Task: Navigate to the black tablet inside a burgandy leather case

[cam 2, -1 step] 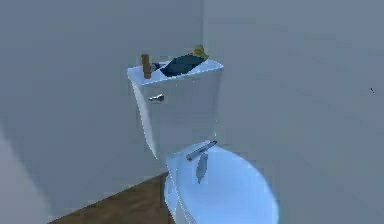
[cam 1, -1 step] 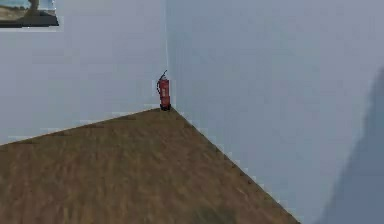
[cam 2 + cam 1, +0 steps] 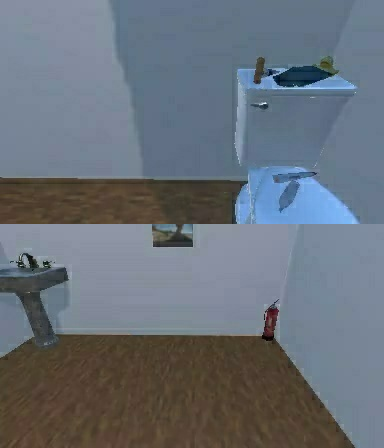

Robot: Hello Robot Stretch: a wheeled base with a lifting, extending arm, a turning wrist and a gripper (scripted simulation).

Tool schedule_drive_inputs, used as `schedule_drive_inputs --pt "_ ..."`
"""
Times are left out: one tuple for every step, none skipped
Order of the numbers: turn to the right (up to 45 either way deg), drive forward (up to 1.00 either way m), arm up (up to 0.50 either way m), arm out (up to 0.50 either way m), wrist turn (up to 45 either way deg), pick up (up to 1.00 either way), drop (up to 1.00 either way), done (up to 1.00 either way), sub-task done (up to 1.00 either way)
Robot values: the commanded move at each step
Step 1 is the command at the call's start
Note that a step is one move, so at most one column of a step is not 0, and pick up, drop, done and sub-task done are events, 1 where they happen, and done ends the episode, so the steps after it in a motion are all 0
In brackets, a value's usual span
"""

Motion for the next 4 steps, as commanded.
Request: schedule_drive_inputs --pt "0.0 0.15 0.0 0.0 0.0 0.0 0.0 0.0 0.0" --pt "-45.0 0.0 0.0 0.0 0.0 0.0 0.0 0.0 0.0" --pt "-45.0 0.0 0.0 0.0 0.0 0.0 0.0 0.0 0.0" --pt "-27.0 0.0 0.0 0.0 0.0 0.0 0.0 0.0 0.0"
